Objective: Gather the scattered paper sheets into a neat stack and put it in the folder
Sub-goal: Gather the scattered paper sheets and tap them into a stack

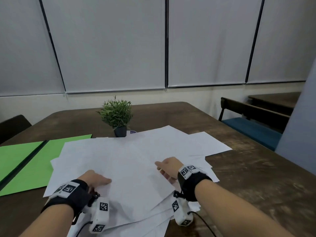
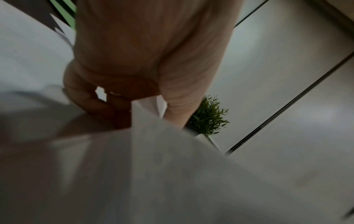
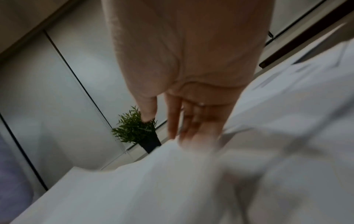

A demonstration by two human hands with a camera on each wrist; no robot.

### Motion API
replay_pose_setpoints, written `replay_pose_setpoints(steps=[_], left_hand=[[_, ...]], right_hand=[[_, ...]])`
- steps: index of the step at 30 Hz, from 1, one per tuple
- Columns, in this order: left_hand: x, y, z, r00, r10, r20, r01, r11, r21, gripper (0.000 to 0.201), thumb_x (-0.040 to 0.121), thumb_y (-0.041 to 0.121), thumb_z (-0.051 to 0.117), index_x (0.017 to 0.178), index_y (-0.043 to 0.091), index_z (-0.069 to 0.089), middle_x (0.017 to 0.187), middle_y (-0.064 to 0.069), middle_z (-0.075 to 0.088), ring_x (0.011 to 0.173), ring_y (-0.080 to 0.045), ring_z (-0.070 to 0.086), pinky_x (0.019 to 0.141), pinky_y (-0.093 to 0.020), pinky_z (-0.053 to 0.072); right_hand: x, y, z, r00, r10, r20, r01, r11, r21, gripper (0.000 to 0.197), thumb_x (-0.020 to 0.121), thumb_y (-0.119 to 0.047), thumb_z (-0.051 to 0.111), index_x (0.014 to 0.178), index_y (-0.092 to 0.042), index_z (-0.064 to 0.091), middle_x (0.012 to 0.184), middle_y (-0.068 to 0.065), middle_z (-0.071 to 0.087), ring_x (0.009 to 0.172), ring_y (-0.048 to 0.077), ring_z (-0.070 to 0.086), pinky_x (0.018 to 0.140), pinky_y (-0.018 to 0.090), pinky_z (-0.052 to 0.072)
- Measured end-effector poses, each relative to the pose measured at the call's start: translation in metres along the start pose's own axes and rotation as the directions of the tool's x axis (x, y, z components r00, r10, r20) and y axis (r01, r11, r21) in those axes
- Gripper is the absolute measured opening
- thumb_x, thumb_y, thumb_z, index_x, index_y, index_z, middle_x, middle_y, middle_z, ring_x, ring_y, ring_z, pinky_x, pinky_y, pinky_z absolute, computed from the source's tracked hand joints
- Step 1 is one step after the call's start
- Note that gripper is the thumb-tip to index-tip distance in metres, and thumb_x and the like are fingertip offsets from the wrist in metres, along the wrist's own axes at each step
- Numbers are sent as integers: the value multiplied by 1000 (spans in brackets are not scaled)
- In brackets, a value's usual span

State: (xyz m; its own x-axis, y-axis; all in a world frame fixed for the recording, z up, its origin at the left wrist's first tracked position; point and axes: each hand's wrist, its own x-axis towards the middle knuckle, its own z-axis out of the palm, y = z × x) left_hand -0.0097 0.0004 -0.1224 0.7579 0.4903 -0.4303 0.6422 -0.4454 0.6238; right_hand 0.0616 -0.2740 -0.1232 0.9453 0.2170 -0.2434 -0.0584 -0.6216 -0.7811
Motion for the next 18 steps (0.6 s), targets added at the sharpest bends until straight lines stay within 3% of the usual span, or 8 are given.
replay_pose_setpoints(steps=[2,3,5,7,9,13,18], left_hand=[[3,1,-4,995,18,-101,-8,995,103,69,82,32,73,130,-7,43,124,-19,58,108,-31,60,82,-30,48],[11,-1,-7,995,14,-101,-7,997,72,67,81,27,74,129,-8,43,124,-19,57,109,-32,59,84,-29,49],[27,-7,-12,995,9,-97,-13,999,-41,66,73,13,81,124,-10,47,116,-24,60,102,-38,61,89,-41,51],[30,-8,-15,996,4,-85,-17,989,-149,54,69,2,81,113,-9,52,102,-26,63,90,-41,63,83,-53,53],[38,-7,-18,997,17,-74,-34,972,-233,50,66,-1,82,108,-7,55,97,-25,64,86,-41,64,76,-54,55],[53,-12,-20,999,18,-42,-27,974,-225,73,39,16,91,103,0,59,98,-21,68,85,-41,67,67,-62,54],[55,-12,-18,999,36,5,-34,972,-234,72,41,12,94,102,-3,59,94,-23,69,83,-41,68,69,-62,54]], right_hand=[[15,-1,-13,993,59,-98,-56,998,39,35,90,-45,57,99,-11,55,84,8,58,63,23,54,57,28,49],[24,2,-22,984,78,-161,-79,997,0,41,86,-47,59,105,-11,52,93,9,59,72,25,56,66,30,50],[43,11,-41,954,168,-247,-191,979,-71,74,76,-56,64,130,-10,41,126,11,55,106,31,58,92,38,47],[56,17,-55,929,240,-283,-281,953,-113,97,73,-62,66,144,-8,27,143,13,43,127,35,46,105,44,39],[66,19,-63,922,266,-281,-320,932,-168,104,69,-67,67,145,-8,29,143,13,44,129,36,45,107,44,37],[86,18,-58,933,242,-267,-319,900,-298,95,60,-73,68,132,-14,50,134,12,53,118,33,54,100,41,43],[109,19,-50,917,309,-251,-387,839,-383,104,37,-72,74,125,-20,53,132,10,52,116,33,53,99,43,45]])
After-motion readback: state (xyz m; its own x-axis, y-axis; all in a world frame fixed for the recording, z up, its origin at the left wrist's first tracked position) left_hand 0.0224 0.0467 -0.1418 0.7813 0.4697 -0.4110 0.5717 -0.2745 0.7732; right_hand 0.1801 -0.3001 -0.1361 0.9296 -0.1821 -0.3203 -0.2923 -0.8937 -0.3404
